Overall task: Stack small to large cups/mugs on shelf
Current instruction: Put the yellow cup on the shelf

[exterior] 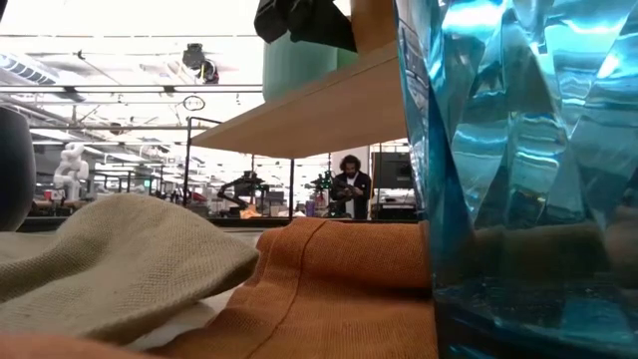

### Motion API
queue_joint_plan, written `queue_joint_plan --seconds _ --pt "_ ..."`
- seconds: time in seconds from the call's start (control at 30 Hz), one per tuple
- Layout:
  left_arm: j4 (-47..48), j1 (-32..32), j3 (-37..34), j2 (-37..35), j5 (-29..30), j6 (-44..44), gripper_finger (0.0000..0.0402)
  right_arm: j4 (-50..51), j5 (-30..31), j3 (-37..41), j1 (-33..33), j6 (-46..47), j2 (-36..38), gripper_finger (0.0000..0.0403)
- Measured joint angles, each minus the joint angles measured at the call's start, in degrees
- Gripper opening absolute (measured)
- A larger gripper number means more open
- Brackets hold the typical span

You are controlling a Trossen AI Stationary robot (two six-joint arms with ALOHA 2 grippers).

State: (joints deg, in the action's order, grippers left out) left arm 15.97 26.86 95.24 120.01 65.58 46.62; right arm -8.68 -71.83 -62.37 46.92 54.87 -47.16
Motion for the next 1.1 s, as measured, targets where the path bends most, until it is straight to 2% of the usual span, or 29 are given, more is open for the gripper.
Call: queue_joint_plan --seconds 0.17,0.27,0.4,0.53,1.1 --pt "-0.11 -0.16 0.0 -0.02 -1.07 -0.2 0.0339 0.01 0.02 0.0 0.0 0.0 0.0 0.0192" --pt "-0.12 -0.16 0.0 -0.02 -1.62 -1.58 0.0354 0.0 0.02 0.0 0.0 0.0 -0.04 0.0192" --pt "0.26 -0.28 -0.04 0.08 -5.28 -2.8 0.0377 -0.01 0.02 0.0 0.0 0.0 -0.04 0.0192" --pt "0.57 -0.27 -0.04 0.02 -5.48 -2.82 0.0389 0.0 0.02 0.0 0.0 0.0 -0.07 0.0192" --pt "0.57 -0.27 -0.04 0.02 -5.53 -3.96 0.0392 0.01 0.02 0.0 0.0 0.0 -0.06 0.0192"
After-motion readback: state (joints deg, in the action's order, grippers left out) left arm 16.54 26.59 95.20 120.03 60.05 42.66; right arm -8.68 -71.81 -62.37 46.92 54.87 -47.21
